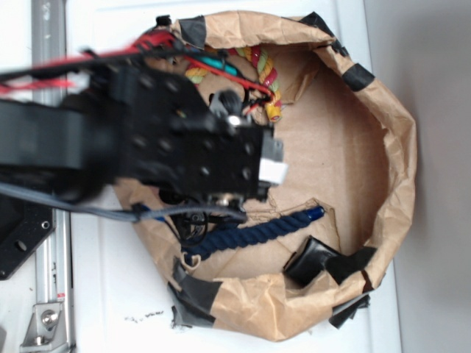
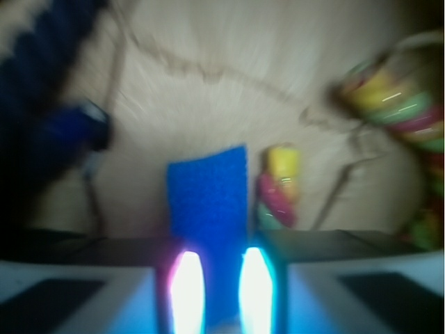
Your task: Grab the blue sponge.
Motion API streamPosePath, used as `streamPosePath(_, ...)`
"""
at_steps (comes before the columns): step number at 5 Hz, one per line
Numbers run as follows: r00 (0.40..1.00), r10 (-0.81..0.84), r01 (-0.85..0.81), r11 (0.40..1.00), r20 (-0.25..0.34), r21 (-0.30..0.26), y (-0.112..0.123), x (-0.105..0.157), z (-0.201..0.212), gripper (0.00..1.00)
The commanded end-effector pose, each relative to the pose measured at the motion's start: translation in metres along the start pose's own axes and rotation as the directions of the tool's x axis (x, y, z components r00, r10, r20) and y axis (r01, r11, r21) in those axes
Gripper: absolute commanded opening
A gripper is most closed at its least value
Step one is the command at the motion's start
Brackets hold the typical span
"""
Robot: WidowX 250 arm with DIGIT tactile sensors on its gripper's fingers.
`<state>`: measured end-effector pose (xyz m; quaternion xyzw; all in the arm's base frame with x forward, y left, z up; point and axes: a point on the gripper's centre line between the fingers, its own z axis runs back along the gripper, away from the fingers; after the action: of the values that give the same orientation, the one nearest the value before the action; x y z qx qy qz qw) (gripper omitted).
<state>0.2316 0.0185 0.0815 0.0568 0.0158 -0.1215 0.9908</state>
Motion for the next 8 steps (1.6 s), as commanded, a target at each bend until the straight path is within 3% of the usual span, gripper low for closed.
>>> streamPosePath(1,0.997,0.024,-0.025,1.000,0.070,0.007,0.008,0.008,0.024,0.00)
streamPosePath(2,0.998,0.016,-0.016,1.000,0.057,0.004,0.005,0.010,0.018,0.00)
streamPosePath(3,0.998,-0.001,0.002,1.000,0.060,-0.017,0.002,0.010,0.007,1.00)
streamPosePath(4,0.993,-0.048,0.057,0.995,0.109,-0.081,-0.015,0.016,-0.019,1.00)
streamPosePath(6,0.991,-0.115,0.120,0.990,0.075,-0.078,-0.038,0.025,-0.048,1.00)
streamPosePath(8,0.990,-0.113,0.120,0.990,0.086,-0.079,-0.031,0.012,-0.051,1.00)
